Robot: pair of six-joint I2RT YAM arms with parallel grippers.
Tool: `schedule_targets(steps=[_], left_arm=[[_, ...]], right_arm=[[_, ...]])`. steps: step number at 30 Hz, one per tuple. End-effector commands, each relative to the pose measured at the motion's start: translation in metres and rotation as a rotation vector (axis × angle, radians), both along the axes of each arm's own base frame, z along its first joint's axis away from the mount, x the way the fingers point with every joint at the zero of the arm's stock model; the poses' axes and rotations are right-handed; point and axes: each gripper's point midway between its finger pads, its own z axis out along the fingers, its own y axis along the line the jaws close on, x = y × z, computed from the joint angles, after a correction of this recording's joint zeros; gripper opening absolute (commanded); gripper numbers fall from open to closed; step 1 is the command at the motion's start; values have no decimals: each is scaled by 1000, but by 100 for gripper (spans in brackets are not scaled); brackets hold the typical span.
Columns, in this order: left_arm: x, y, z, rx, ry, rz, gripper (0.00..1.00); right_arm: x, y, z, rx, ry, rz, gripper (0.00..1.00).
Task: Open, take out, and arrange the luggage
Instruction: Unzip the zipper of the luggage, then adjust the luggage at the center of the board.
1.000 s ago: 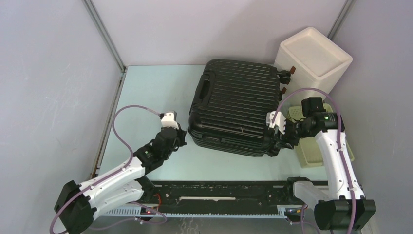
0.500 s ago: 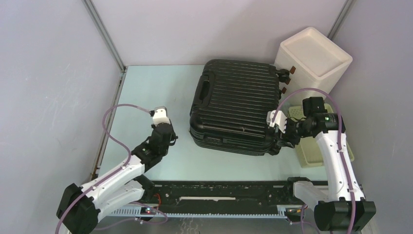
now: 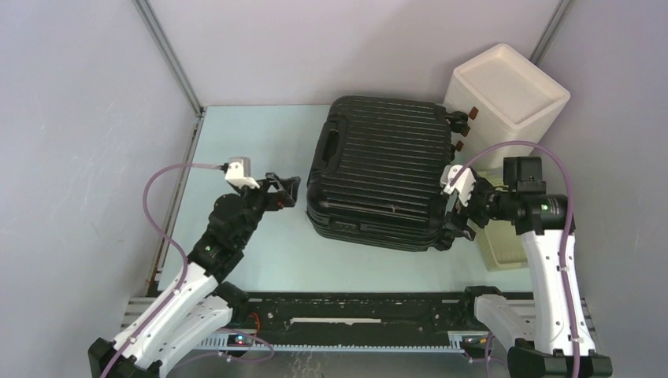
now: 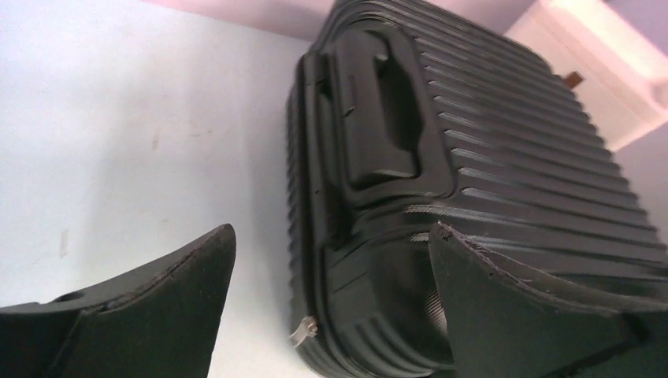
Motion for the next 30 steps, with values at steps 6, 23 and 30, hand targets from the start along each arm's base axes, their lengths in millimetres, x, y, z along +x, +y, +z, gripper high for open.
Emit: schedule_targets(steps=[6, 23, 30], left_arm=[[33, -52, 51, -108, 25, -215, 99], [67, -77, -20, -136, 272, -262, 79], [49, -87, -41, -180, 310, -345, 65]], right_arm=[[38, 36, 85, 555, 0, -270, 99], [166, -5, 32, 892, 322, -952, 97], [163, 25, 9, 842, 432, -845, 81]])
